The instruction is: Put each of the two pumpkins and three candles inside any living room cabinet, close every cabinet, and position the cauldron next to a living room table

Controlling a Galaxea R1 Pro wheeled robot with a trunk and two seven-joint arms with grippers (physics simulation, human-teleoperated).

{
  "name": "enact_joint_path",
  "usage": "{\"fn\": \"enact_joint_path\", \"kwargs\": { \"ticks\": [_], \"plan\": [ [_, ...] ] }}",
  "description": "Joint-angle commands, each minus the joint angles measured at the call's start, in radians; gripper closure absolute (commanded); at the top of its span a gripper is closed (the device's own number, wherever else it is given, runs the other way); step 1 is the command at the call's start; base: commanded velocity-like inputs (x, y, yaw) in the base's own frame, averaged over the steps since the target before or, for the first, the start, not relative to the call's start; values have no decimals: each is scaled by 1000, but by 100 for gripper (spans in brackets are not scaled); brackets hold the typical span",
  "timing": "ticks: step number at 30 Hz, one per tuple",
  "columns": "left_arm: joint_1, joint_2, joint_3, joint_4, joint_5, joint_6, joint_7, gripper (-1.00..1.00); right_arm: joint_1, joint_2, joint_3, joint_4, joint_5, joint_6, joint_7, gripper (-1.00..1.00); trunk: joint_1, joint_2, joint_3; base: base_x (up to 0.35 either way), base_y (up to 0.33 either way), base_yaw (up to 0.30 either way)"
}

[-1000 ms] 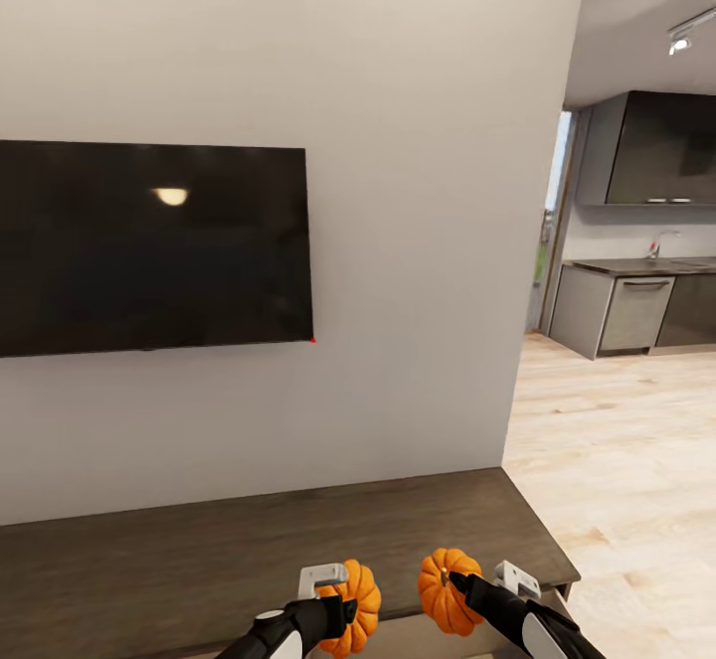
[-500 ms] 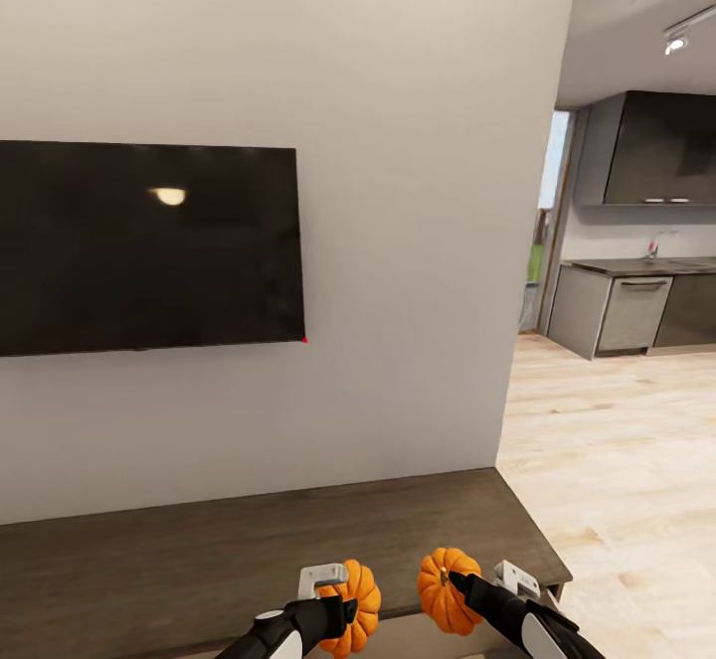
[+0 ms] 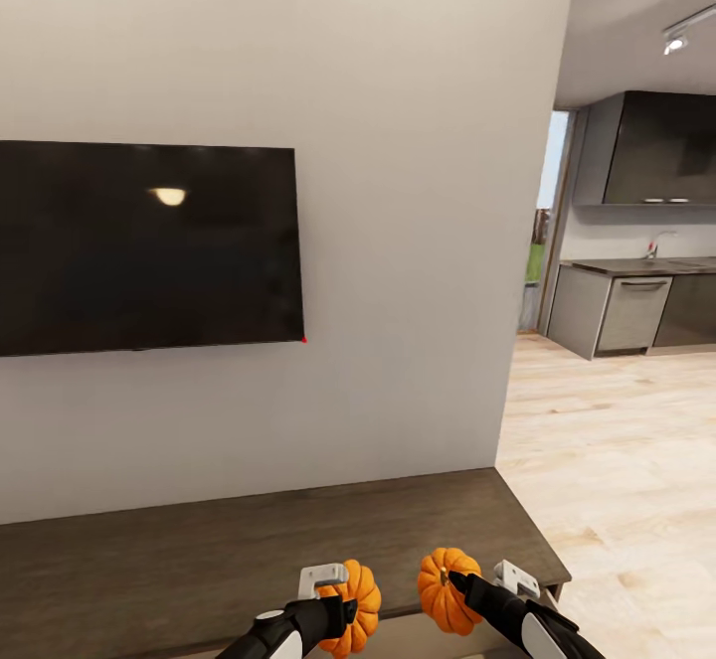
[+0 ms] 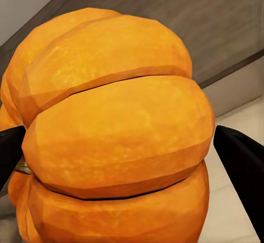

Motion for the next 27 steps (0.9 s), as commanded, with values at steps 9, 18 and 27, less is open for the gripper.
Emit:
{"fn": "enact_joint_path", "kwargs": {
  "ticks": [9,18,27],
  "plan": [
    [-1,1,-6,-2,9,2,9,100,0,-2,5,-1,-10,4,-2,100,0,-1,-1,0,-30,0],
    [-5,16,16,-26,43,-13,-18,100,-11,3,-5,-21,7,-13,-1,100,0,-1,-1,-9,0,0],
    [14,22,54,-80,70,-64,-70,100,-30,-4,-8,-68,7,-44,42,100,0,-1,-1,-9,0,0]
  ]
}}
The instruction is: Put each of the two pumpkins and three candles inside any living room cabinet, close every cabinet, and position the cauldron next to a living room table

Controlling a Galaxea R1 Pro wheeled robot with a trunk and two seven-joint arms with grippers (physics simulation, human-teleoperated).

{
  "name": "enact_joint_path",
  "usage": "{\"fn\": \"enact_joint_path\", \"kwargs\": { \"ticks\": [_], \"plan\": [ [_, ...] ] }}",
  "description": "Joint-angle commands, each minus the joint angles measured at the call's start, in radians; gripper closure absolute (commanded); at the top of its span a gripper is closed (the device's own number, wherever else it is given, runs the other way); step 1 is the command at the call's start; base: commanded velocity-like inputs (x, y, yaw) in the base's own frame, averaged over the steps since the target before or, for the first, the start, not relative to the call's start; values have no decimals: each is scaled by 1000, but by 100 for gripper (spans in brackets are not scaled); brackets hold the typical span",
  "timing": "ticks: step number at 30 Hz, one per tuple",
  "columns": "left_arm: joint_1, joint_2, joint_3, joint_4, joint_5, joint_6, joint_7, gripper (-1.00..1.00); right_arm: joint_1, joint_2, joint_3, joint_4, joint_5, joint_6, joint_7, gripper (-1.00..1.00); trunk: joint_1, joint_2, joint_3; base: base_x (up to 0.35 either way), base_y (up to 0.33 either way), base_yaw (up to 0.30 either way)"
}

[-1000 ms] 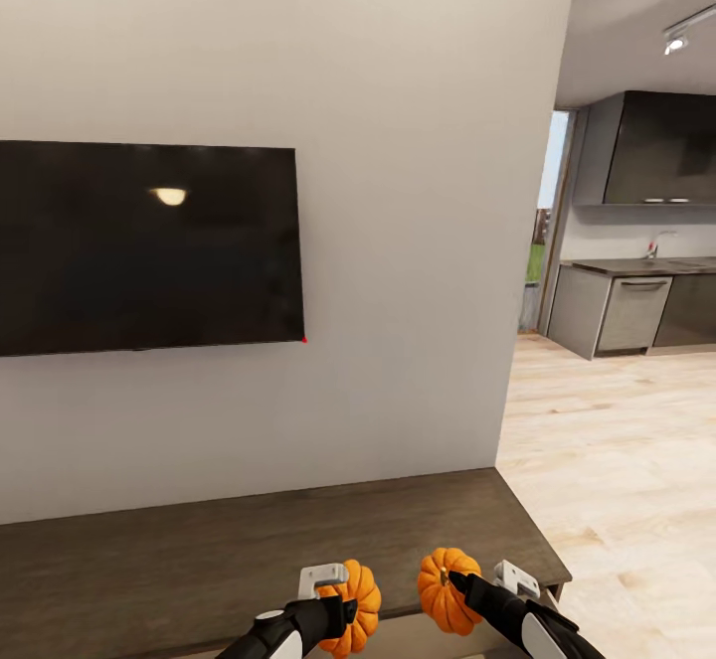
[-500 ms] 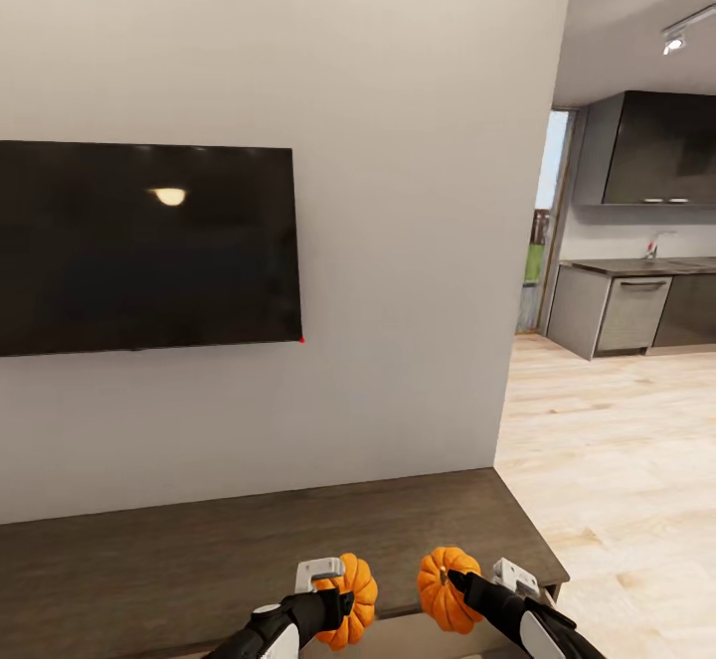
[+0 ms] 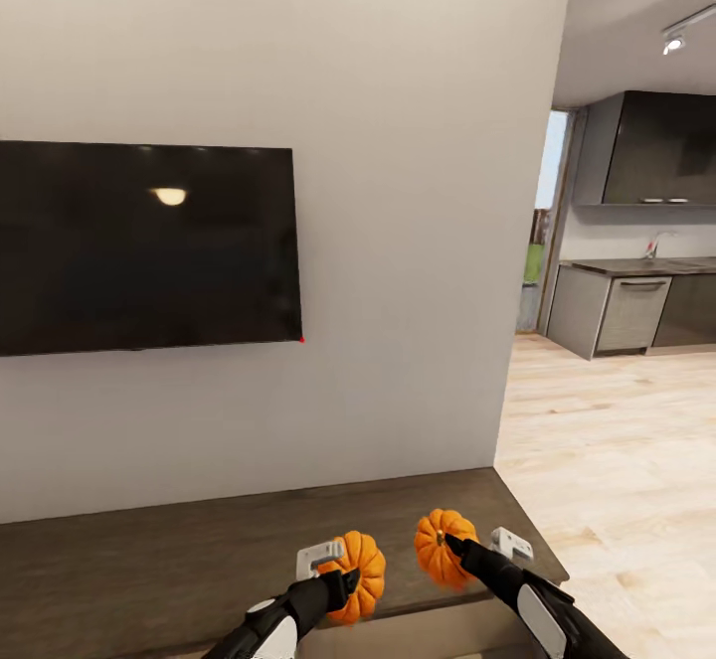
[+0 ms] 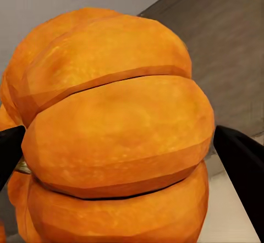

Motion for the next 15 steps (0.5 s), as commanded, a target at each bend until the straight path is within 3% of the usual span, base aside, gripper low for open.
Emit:
{"fn": "enact_joint_path", "kwargs": {
  "ticks": [1,15],
  "plan": [
    [0,1,2,-7,9,-4,-2,100,-1,-1,4,-7,-8,4,6,100,0,-1,-1,-129,0,0],
    [0,6,16,-92,12,-43,-5,100,-1,-3,4,-50,-10,4,30,100,0,-1,-1,-61,0,0]
  ]
}}
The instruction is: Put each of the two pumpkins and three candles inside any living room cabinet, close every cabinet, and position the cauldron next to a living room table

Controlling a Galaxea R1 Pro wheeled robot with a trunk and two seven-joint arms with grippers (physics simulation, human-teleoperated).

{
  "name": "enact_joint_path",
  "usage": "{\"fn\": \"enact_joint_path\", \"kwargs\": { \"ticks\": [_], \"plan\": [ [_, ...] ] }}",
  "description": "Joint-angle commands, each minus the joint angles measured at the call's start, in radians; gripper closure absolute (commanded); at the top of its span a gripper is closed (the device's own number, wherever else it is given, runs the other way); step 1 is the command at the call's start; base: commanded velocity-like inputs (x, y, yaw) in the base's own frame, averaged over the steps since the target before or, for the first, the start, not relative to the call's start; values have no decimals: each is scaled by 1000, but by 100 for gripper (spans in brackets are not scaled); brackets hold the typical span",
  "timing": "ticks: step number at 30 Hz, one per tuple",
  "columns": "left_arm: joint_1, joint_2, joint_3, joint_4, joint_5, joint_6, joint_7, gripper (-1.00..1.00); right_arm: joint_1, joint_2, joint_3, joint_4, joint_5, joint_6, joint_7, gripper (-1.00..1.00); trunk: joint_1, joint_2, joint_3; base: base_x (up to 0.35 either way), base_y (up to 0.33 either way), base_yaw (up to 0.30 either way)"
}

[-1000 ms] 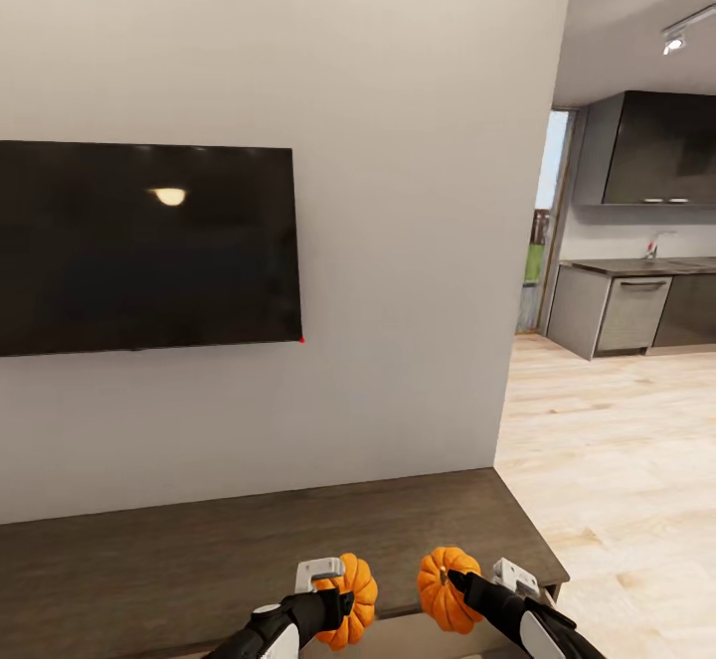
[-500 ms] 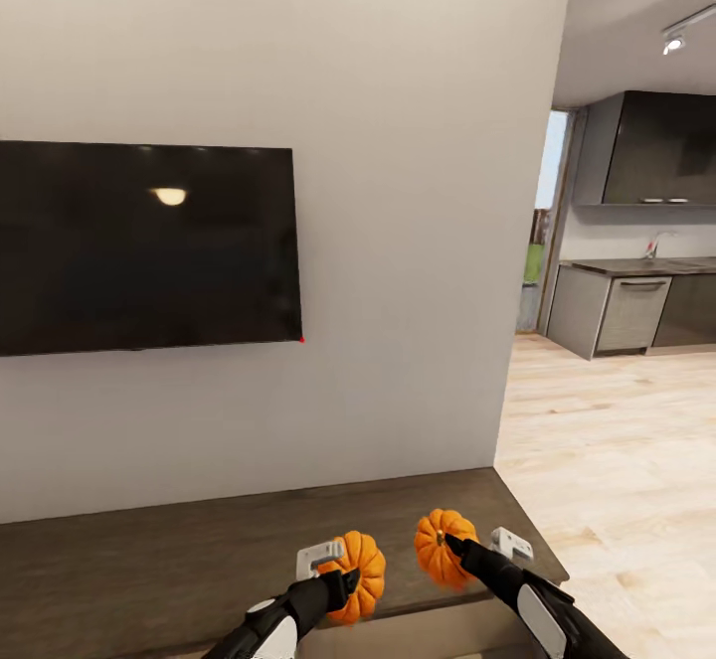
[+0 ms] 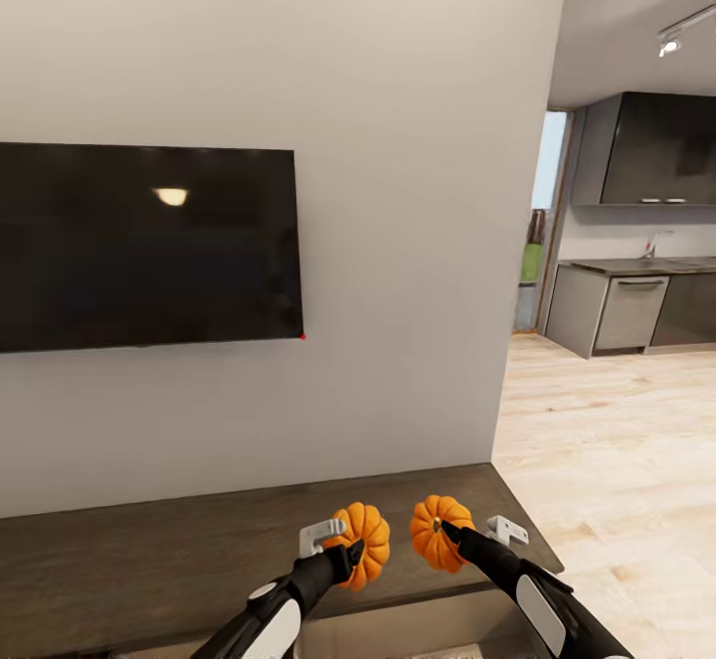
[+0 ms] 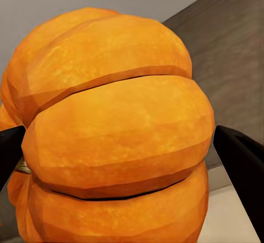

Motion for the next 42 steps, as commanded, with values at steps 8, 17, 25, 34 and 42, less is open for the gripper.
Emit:
{"fn": "enact_joint_path", "kwargs": {
  "ticks": [8,17,25,34,42],
  "plan": [
    [0,1,-3,-37,9,3,3,100,0,-1,5,-1,-11,4,1,100,0,-1,-1,-42,0,0],
    [-1,0,-3,-37,9,2,3,100,0,-1,4,-1,-11,4,13,100,0,-1,-1,-87,0,0],
    [0,1,-3,-37,8,0,4,100,0,-1,4,-1,-11,8,13,100,0,-1,-1,-8,0,0],
    [0,0,-2,-37,6,2,8,100,0,-1,4,-1,-11,15,13,100,0,-1,-1,0,0,0],
    [0,-1,0,-37,4,10,10,100,-1,-7,4,-3,-12,24,39,100,31,-57,-26,0,0,0]
  ]
}}
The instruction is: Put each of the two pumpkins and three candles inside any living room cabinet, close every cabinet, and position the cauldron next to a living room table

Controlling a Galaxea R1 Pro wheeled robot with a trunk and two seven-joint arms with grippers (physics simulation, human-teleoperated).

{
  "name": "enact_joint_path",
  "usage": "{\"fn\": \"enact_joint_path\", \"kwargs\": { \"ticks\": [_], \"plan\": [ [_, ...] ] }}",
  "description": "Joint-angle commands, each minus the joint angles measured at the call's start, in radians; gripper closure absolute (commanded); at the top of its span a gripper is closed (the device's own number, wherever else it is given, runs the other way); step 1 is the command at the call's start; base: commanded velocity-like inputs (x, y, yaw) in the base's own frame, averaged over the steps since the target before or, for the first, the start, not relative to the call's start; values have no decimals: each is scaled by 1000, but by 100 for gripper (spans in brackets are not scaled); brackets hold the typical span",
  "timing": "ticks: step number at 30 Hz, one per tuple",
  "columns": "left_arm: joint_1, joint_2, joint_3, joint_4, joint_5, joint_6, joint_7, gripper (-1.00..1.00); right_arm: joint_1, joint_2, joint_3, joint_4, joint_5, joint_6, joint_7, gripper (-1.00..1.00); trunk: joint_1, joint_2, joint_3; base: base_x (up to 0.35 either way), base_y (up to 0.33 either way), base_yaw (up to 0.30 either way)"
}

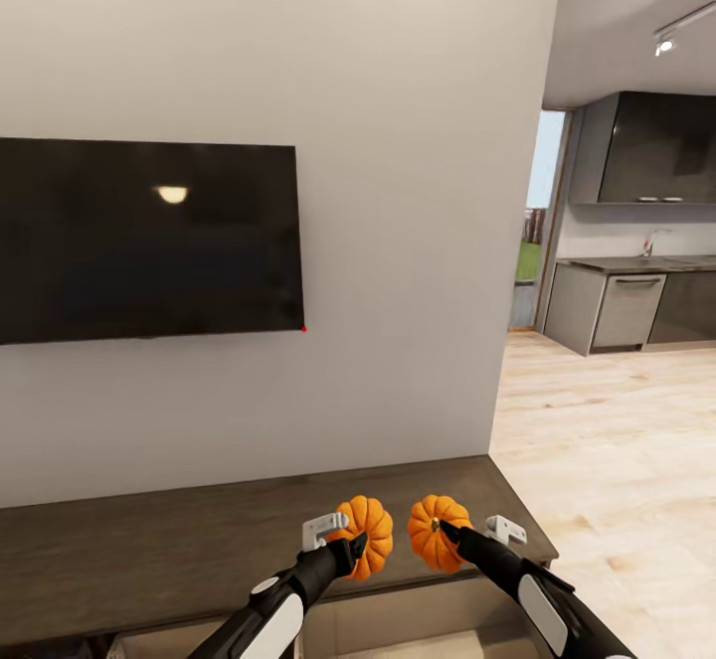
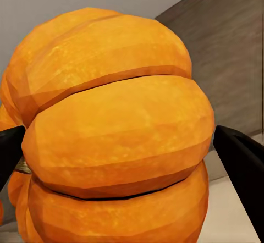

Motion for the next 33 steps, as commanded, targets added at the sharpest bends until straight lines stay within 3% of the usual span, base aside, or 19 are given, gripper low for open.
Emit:
{"fn": "enact_joint_path", "kwargs": {
  "ticks": [1,6,17,22,26,30,33],
  "plan": [
    [-1,0,-2,-2,8,3,5,100,0,-5,4,-2,-13,12,1,100,4,-8,-4,0,0,0],
    [-1,0,-2,-2,9,5,7,100,0,-11,4,-4,-15,50,6,100,23,-43,-20,0,0,0],
    [-1,0,-4,-3,5,9,8,100,-1,-13,6,-6,-14,59,5,100,65,-120,-54,0,0,0],
    [-4,2,-4,-9,-1,86,22,100,-1,-18,6,-37,-14,73,5,100,81,-148,-67,0,0,0],
    [-8,1,-2,-19,-5,143,84,100,-1,-34,6,-73,-13,161,5,100,81,-148,-67,0,0,0],
    [-11,4,0,-95,-6,264,198,100,-1,-48,6,-142,-10,342,-2,100,81,-148,-67,0,0,0],
    [-12,17,15,-177,2,372,301,100,-2,-54,6,-161,-8,413,-9,100,81,-148,-67,0,0,0]
  ]
}}
